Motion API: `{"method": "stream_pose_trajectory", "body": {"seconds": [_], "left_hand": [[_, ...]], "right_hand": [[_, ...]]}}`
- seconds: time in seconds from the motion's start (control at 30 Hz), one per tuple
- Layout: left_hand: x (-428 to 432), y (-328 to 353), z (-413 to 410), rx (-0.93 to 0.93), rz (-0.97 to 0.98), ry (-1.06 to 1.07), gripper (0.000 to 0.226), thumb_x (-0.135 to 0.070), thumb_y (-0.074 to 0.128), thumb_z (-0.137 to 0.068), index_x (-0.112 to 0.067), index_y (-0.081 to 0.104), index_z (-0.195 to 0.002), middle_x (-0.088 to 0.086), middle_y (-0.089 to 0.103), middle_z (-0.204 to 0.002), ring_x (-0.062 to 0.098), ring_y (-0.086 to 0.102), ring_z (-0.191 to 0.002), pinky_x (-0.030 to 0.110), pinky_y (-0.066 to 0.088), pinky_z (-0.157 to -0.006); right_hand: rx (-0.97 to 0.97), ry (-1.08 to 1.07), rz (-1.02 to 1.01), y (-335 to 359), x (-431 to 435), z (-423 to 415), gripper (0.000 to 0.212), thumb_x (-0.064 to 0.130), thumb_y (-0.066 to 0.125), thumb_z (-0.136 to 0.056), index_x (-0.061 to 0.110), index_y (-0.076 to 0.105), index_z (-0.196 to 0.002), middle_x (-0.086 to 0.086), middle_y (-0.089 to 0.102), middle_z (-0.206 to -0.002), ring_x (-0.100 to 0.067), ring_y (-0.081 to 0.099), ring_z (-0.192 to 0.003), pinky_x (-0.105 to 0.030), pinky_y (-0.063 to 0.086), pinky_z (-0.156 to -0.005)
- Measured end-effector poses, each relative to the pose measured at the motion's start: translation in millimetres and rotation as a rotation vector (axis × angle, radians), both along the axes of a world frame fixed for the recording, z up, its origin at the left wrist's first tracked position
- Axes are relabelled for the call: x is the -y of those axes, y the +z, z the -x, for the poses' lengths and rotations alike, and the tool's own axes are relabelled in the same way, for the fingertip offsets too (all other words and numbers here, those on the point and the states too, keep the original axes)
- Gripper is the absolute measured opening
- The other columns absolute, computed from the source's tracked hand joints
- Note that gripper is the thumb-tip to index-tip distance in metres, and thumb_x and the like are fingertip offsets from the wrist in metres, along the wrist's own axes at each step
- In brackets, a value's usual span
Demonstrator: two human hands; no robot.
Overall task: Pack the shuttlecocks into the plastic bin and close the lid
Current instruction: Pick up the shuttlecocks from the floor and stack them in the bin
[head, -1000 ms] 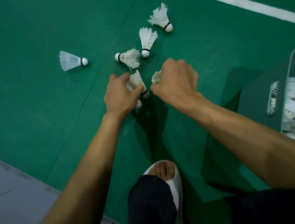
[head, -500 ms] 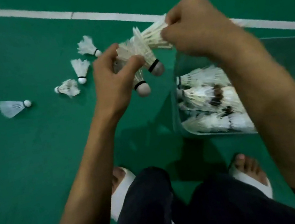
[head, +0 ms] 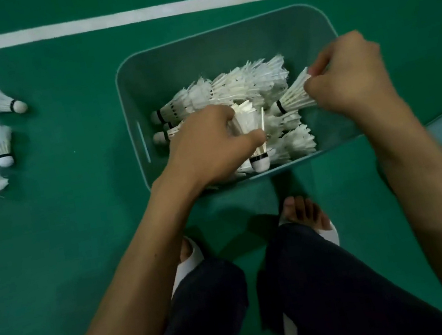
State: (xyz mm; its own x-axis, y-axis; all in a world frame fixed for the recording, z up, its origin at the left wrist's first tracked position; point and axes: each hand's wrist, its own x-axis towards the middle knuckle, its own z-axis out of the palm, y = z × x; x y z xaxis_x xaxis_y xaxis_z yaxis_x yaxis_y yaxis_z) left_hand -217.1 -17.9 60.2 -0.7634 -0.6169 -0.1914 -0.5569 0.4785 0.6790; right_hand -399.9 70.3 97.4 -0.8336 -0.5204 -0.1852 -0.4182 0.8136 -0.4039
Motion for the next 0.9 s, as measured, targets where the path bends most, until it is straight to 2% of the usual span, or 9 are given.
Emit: {"method": "stream_pose_trajectory", "body": {"seconds": [0.1,0.2,0.27,0.33,0.43,0.53,0.67,0.77,0.9], "left_hand": [[2,-7,-5,0.067,0.050,0.026,0.048,-0.058,0.059,-0.074,-0.011,0.051,-0.066,-0.002,0.045,-0.055,0.019,0.050,-0.056,0.029,0.030,-0.054],[5,-7,-8,0.115,0.011,0.047,0.043,-0.053,0.066,-0.079,-0.010,0.060,-0.074,-0.004,0.045,-0.054,0.018,0.051,-0.058,0.030,0.033,-0.055],[5,-10,-8,0.104,-0.053,0.051,0.043,-0.053,0.069,-0.079,-0.014,0.055,-0.068,-0.006,0.041,-0.052,0.016,0.045,-0.053,0.030,0.030,-0.056],[6,-15,-6,0.089,-0.077,0.052,0.053,-0.062,0.071,-0.076,-0.017,0.047,-0.061,-0.007,0.041,-0.051,0.015,0.042,-0.050,0.030,0.027,-0.055],[8,-23,-1,0.071,-0.071,0.042,0.064,-0.074,0.070,-0.070,-0.013,0.053,-0.066,-0.003,0.045,-0.053,0.018,0.042,-0.051,0.033,0.030,-0.054],[7,-25,9,0.093,-0.093,-0.007,0.059,-0.069,0.073,-0.068,-0.012,0.061,-0.073,0.000,0.057,-0.060,0.018,0.051,-0.055,0.035,0.037,-0.055],[5,-22,18,0.131,-0.103,-0.063,0.044,-0.059,0.078,-0.068,-0.025,0.051,-0.070,-0.008,0.052,-0.066,0.014,0.053,-0.063,0.033,0.036,-0.056],[7,-15,22,0.150,-0.186,-0.118,0.035,-0.047,0.084,-0.071,-0.025,0.063,-0.088,-0.008,0.058,-0.071,0.011,0.056,-0.065,0.031,0.042,-0.060],[5,-9,25,0.109,-0.279,-0.134,0.039,-0.041,0.089,-0.069,-0.026,0.063,-0.094,-0.008,0.062,-0.076,0.008,0.055,-0.060,0.027,0.039,-0.057]], "right_hand": [[0.058,-0.048,-0.015,-26,9,-3,0.018,0.006,0.061,-0.080,0.001,0.074,-0.093,-0.017,0.072,-0.090,-0.033,0.068,-0.085,-0.035,0.056,-0.082],[0.282,-0.091,-0.025,-53,26,-3,0.015,0.007,0.065,-0.082,0.000,0.072,-0.093,-0.012,0.070,-0.082,-0.028,0.068,-0.074,-0.037,0.062,-0.078],[0.478,-0.144,0.010,-61,36,-4,0.014,0.003,0.070,-0.083,-0.004,0.070,-0.096,-0.013,0.068,-0.079,-0.026,0.067,-0.064,-0.046,0.064,-0.074],[0.591,-0.177,0.042,-65,43,-5,0.013,-0.002,0.070,-0.086,-0.003,0.067,-0.099,-0.013,0.063,-0.076,-0.020,0.060,-0.056,-0.039,0.063,-0.069],[0.647,-0.182,0.095,-65,50,-2,0.021,0.000,0.070,-0.089,-0.006,0.066,-0.109,-0.012,0.062,-0.077,-0.017,0.056,-0.053,-0.030,0.060,-0.061],[0.625,-0.153,0.107,-64,48,8,0.028,0.012,0.076,-0.088,-0.005,0.069,-0.109,-0.011,0.070,-0.084,-0.021,0.068,-0.065,-0.039,0.065,-0.072],[0.382,0.065,0.286,-49,21,14,0.004,0.015,0.077,-0.077,0.011,0.079,-0.078,-0.004,0.077,-0.072,-0.022,0.076,-0.073,-0.041,0.064,-0.074],[0.528,0.451,0.302,-27,-6,5,0.027,-0.006,0.070,-0.083,0.013,0.080,-0.098,-0.002,0.078,-0.088,-0.014,0.073,-0.082,-0.025,0.059,-0.076],[0.489,0.646,0.117,-23,-21,1,0.014,0.010,0.083,-0.081,0.011,0.079,-0.094,0.000,0.076,-0.088,0.005,0.066,-0.068,-0.010,0.049,-0.066]]}}
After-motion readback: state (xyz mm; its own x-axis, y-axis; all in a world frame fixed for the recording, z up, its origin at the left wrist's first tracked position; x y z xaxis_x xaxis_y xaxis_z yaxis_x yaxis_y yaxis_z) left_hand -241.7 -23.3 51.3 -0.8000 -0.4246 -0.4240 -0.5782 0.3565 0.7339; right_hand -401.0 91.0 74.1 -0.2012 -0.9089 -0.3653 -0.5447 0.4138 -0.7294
